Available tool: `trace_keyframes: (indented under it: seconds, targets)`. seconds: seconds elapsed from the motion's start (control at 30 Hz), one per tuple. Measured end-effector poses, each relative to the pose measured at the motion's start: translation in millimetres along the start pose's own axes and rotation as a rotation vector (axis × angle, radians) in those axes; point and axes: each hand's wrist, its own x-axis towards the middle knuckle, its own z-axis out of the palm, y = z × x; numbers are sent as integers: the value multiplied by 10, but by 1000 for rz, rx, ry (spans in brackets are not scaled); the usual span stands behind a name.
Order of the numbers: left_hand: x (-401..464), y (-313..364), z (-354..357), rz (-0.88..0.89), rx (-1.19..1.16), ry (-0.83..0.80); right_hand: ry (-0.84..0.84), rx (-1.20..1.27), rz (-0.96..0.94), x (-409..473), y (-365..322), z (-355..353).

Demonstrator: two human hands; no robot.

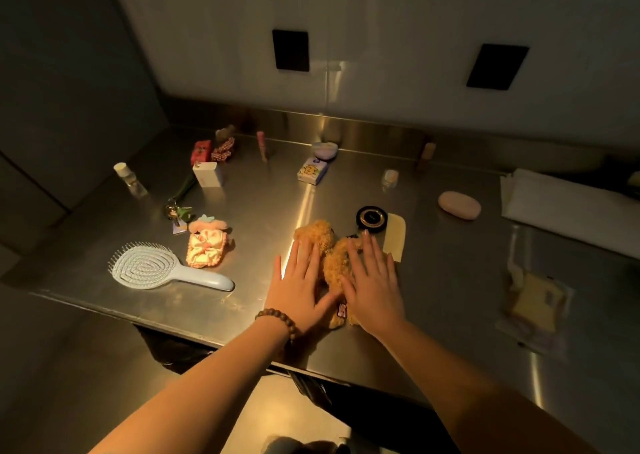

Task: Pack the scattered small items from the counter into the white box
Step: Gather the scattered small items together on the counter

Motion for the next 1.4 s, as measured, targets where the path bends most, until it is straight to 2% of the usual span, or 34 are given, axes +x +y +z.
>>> trace_keyframes:
  seconds: [0.13, 0.43, 0.57, 0.8, 1.23, 1.4]
  targets:
    - [125, -96, 232, -33, -10, -98, -120, -66, -12, 115, 32, 160]
    - [902, -487, 208, 47, -12, -144, -155, -190, 40, 794, 4, 205]
    - [1303, -630, 155, 89, -12, -161, -129, -259, 141, 1124, 3, 206]
    - [1906, -670, 158, 174, -18, -186, -176, -216, 293, 1596, 202, 312]
    - [2525, -647, 320, 168, -24, -208, -157, -320, 212, 2075, 485, 280]
    - [2541, -629, 277, 167, -34, -222, -122, -266, 210, 2072, 488, 262]
